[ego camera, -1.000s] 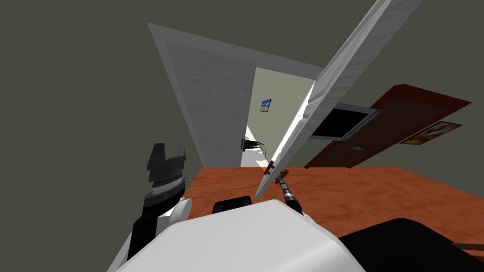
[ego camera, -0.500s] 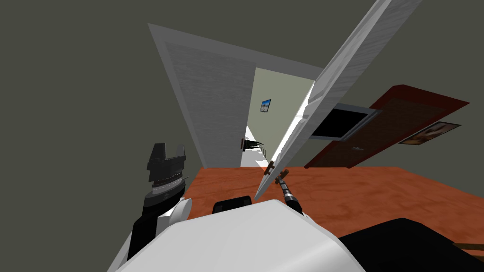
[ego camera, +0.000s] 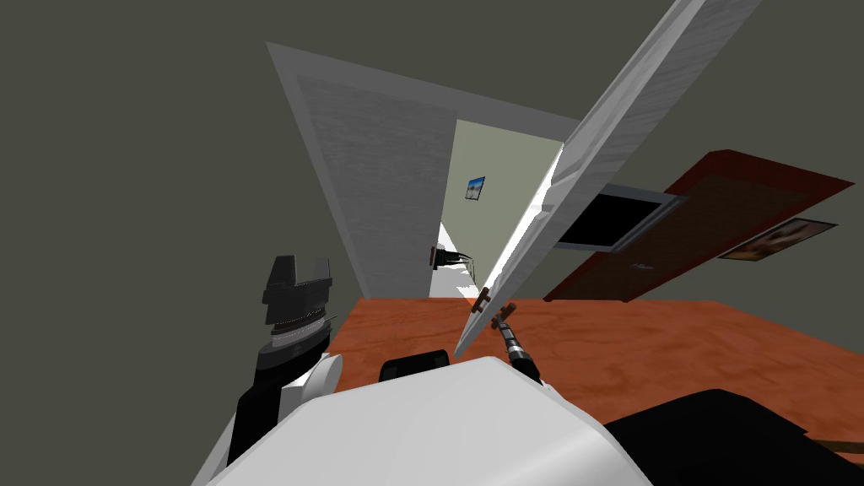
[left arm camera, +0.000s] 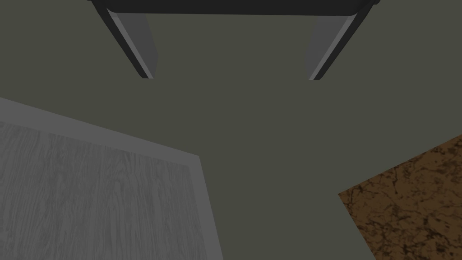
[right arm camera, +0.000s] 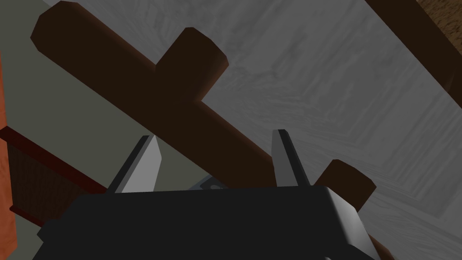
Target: Pull the door open
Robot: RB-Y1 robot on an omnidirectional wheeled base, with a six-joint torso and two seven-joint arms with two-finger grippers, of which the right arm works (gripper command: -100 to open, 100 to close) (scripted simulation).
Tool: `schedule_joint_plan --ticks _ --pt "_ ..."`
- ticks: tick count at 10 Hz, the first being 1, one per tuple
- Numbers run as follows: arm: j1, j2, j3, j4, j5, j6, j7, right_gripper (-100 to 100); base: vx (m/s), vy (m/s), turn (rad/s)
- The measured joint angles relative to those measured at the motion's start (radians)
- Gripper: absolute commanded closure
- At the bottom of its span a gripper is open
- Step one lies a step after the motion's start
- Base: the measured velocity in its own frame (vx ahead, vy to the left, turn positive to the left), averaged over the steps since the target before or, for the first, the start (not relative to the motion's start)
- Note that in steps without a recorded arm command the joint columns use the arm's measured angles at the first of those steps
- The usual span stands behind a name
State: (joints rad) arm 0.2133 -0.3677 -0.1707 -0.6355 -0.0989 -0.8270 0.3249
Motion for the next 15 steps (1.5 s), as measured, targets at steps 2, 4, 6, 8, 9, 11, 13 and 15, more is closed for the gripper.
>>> schedule_joint_plan --ticks 2,4,6,8,9,11,13,15 --pt "-0.004 -0.006 0.004 0.011 0.003 -0.005 -0.001 100 -0.017 -0.013 0.004" --pt "0.002 -0.005 0.004 -0.002 0.003 0.002 0.001 100 0.004 0.003 -0.009" --pt "0.004 -0.005 0.004 -0.006 0.002 0.004 -0.002 100 0.009 0.006 0.0" --pt "-0.003 -0.005 0.004 0.01 0.002 -0.004 -0.005 100 0.0 0.0 0.0" --pt "0.003 -0.004 0.003 0.0 0.001 -0.001 -0.004 100 -0.073 -0.06 0.034" --pt "-0.001 -0.008 0.014 0.011 0.002 -0.012 -0.018 100 -0.078 -0.092 0.036" --pt "0.006 -0.012 0.018 0.003 0.006 -0.008 -0.016 100 -0.013 -0.014 0.0" --pt "0.003 -0.013 0.019 0.01 0.007 -0.012 -0.014 100 0.011 0.008 -0.007"
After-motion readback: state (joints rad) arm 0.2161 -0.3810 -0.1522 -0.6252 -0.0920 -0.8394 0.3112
